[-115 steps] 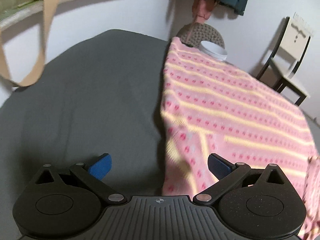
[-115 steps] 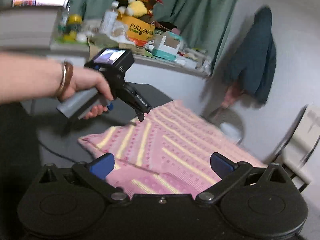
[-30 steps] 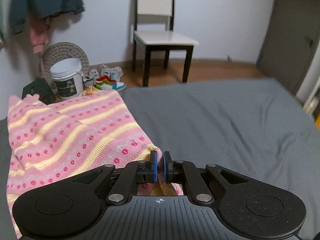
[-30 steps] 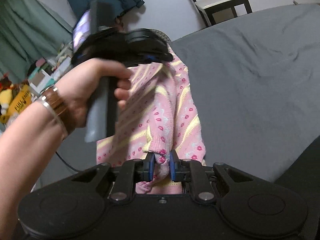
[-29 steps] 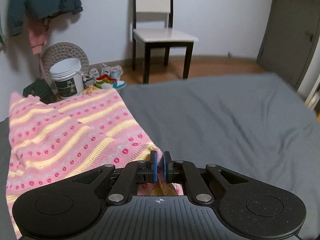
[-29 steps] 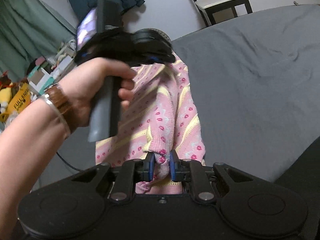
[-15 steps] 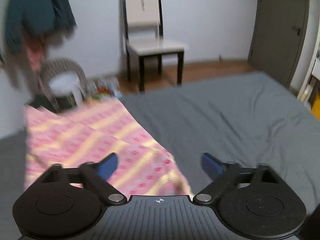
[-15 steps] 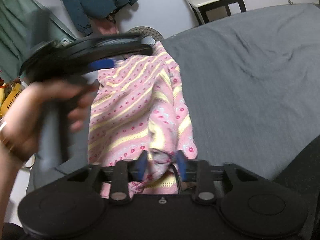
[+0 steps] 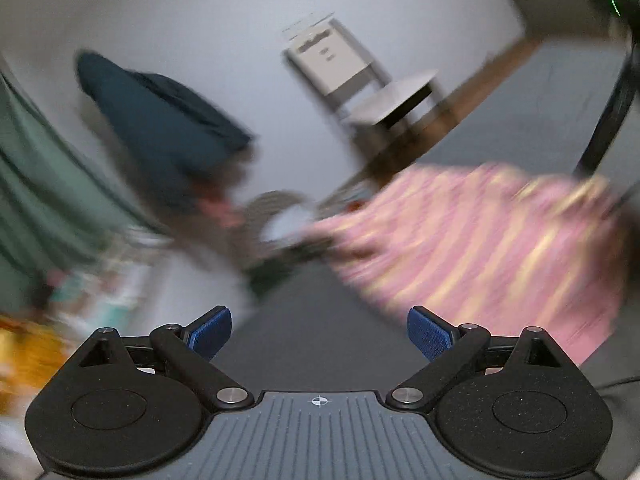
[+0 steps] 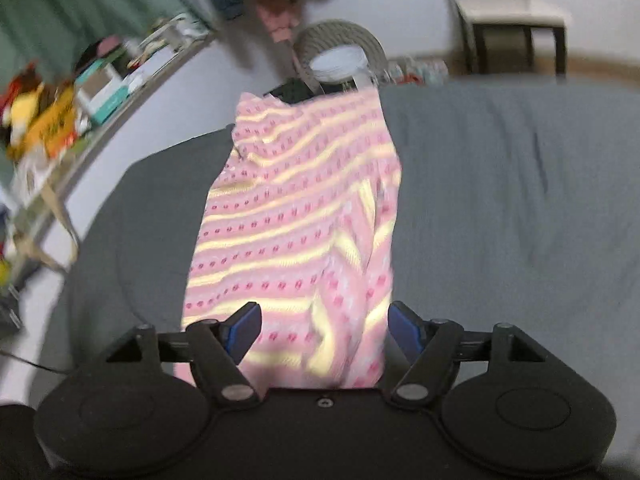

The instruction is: Fold clothes

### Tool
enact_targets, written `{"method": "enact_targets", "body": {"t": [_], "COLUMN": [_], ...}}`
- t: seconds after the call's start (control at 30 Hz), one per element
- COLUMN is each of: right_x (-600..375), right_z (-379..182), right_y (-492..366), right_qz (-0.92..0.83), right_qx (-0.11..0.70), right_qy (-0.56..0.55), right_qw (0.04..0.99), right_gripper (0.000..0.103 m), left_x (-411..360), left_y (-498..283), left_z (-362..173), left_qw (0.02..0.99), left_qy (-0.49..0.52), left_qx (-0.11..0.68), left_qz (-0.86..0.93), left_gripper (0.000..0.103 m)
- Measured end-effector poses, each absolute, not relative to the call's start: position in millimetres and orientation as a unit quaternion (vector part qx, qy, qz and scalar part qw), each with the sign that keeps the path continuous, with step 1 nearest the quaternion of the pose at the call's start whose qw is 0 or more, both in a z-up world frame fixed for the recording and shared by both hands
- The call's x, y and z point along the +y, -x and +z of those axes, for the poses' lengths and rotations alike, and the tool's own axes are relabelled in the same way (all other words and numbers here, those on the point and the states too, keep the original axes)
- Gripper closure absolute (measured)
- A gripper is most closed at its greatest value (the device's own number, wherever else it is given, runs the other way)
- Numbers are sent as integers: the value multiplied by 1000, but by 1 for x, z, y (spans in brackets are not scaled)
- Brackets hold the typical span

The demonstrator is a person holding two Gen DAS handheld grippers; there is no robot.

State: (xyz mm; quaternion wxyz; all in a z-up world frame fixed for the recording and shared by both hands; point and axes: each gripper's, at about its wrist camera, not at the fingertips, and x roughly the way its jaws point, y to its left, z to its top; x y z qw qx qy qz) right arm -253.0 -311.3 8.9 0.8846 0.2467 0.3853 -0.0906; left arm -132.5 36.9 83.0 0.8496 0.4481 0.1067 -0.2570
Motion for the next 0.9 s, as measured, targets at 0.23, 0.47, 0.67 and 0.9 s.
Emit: {"method": "enact_targets", "body": {"t": [0.23,0.47,0.67,0.9], "right_x": [-317,-282,-249,-214], "right_z": [83,42,-4,-52], "right_y": [265,259,251,247], "right_qz": [-101,7,106,210], "right_qx": [371,389,384,339], "right_qy": [-115,133,351,558], "right_qw": [916,912,847,728], "right_gripper": [9,0,24,38], "left_x": [53,-21,-57,-62], "left_y": [134,176,207,211], "left_z": [99,44,-9,-38], "left_qw": [829,748,687,695], "left_qy": [-419,-320,-383,-399], "left_qx": [125,151,182,223], "left_qz": [-348,-561,-591,-555], "left_gripper": [8,8,8,28]}}
